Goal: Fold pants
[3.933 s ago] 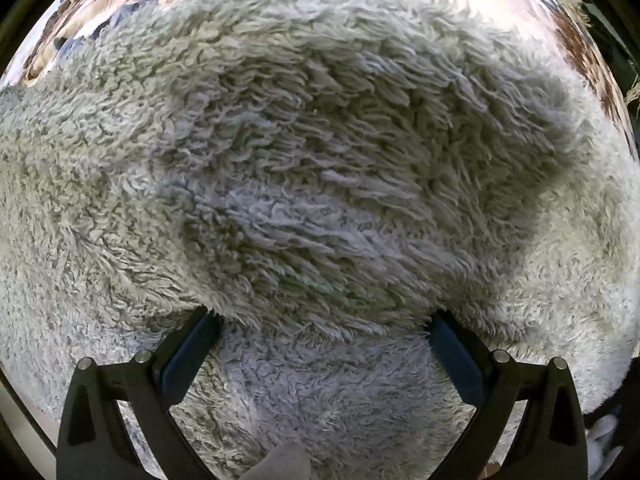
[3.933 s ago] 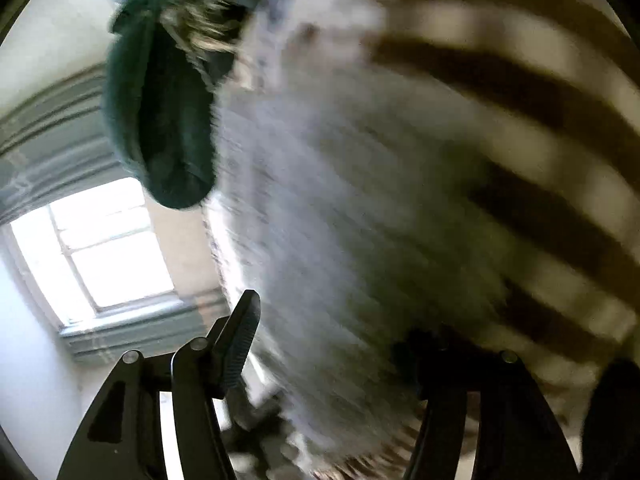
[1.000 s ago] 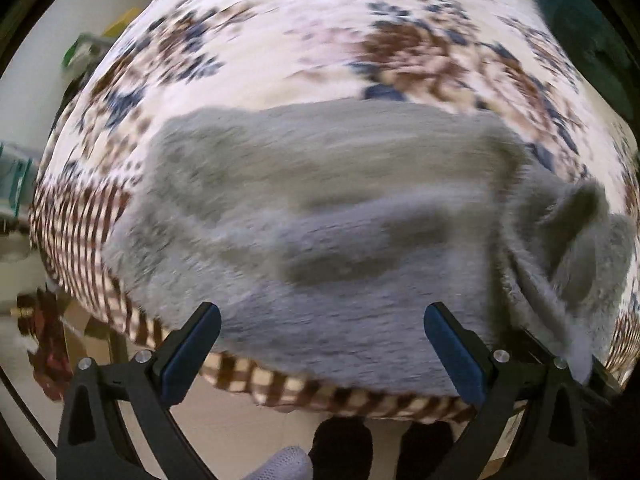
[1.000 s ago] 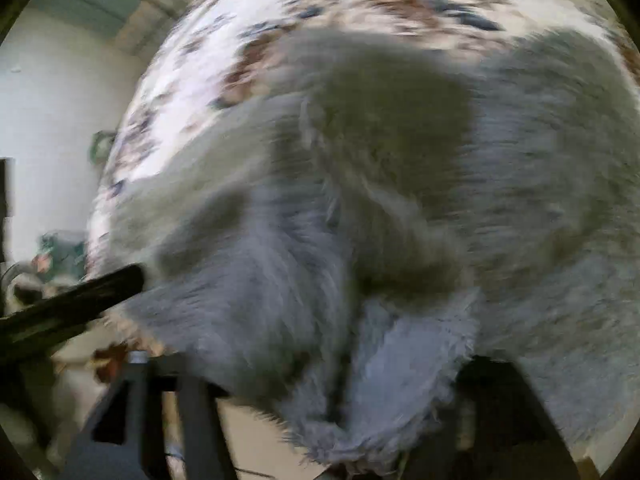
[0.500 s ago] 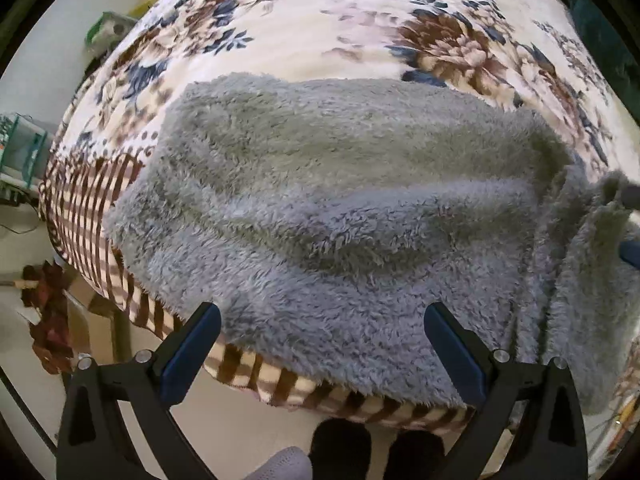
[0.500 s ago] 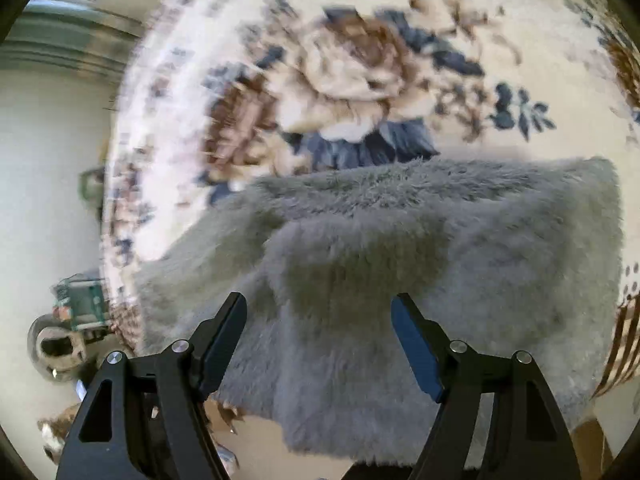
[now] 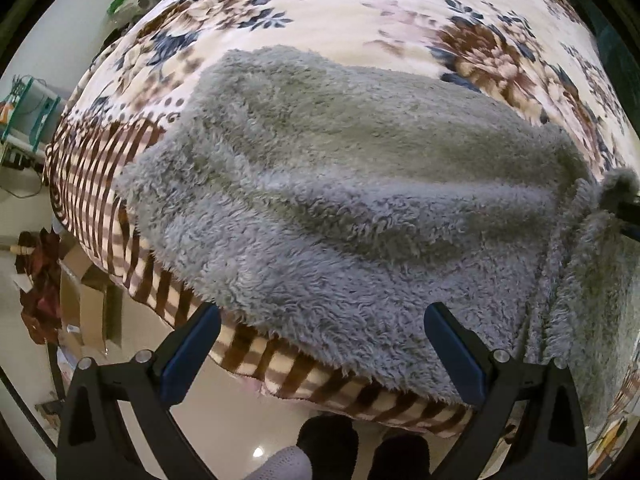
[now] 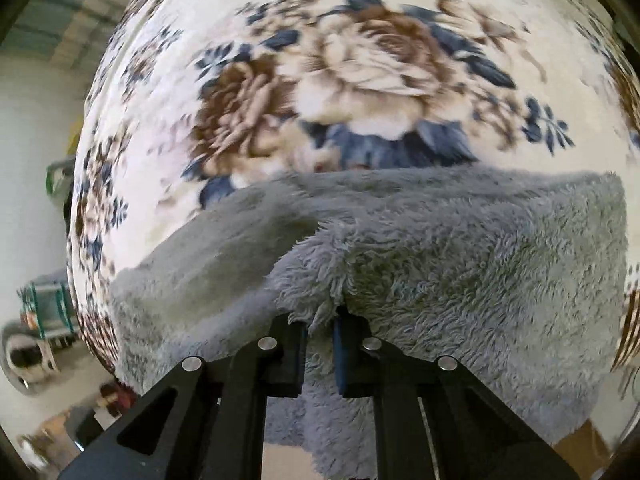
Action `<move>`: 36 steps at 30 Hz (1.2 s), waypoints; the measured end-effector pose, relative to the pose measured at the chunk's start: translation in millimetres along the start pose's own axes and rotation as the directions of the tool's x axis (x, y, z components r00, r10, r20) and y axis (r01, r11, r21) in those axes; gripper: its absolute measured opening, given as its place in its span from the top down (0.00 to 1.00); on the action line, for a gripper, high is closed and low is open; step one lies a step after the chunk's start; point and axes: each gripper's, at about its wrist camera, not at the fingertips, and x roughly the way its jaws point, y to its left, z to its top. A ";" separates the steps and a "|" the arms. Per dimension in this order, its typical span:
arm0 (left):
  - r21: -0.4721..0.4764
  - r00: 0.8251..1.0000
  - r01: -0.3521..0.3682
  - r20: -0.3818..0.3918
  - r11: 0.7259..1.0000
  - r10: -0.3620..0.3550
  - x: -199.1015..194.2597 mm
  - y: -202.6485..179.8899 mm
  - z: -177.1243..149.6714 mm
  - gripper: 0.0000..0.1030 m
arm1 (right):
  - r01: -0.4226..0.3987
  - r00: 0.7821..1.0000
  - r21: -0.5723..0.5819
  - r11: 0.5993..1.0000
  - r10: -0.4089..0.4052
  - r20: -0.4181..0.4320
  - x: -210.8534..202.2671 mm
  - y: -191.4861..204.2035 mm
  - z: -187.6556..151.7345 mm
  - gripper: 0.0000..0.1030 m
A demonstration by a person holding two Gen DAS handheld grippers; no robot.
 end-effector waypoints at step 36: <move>-0.545 0.964 0.262 0.101 0.797 -0.248 24.5 169.6 -16.1 0.00 | -0.001 0.992 -0.036 0.999 -0.003 -0.128 15.5 -28.0 -134.3 0.54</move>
